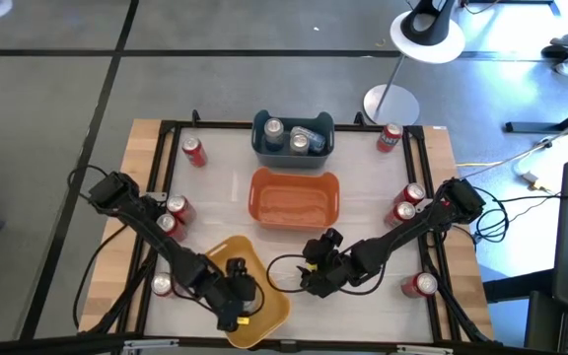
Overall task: Sort soda cans
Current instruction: Put the blue soda can from the yellow bin into the dark yellow bin
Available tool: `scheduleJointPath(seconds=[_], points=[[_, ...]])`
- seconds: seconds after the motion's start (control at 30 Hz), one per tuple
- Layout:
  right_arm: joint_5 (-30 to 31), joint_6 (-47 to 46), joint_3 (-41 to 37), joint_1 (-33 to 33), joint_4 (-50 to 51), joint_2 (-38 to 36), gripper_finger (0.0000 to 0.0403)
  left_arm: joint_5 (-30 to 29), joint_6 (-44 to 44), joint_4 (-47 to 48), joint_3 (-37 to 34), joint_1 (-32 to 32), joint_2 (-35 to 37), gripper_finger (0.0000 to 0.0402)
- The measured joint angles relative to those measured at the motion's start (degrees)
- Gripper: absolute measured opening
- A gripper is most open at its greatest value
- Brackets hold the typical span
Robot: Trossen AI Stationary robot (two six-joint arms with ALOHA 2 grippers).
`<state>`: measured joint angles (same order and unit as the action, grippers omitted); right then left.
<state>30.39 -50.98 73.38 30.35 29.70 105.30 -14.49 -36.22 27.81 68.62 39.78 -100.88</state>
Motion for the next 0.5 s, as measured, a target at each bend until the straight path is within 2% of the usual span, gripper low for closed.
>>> scheduleJointPath(seconds=[0.1,0.27,0.4,0.5], points=[[-0.02,0.36,0.02,0.00,0.66,0.00,0.0347,-1.35,3.37,-0.41,0.00,-0.53,0.00,0.0302],[-1.08,1.73,0.02,0.02,4.35,-0.82,0.0347,-1.32,6.72,1.84,0.00,-2.12,1.15,0.0298],[-1.33,1.74,0.04,0.02,8.95,-3.19,0.0347,-1.13,9.21,8.74,3.38,-4.96,4.95,0.0298],[1.19,2.01,0.04,-0.05,12.14,-5.33,0.0347,-1.34,12.36,15.96,8.11,-8.55,8.89,0.0298]])
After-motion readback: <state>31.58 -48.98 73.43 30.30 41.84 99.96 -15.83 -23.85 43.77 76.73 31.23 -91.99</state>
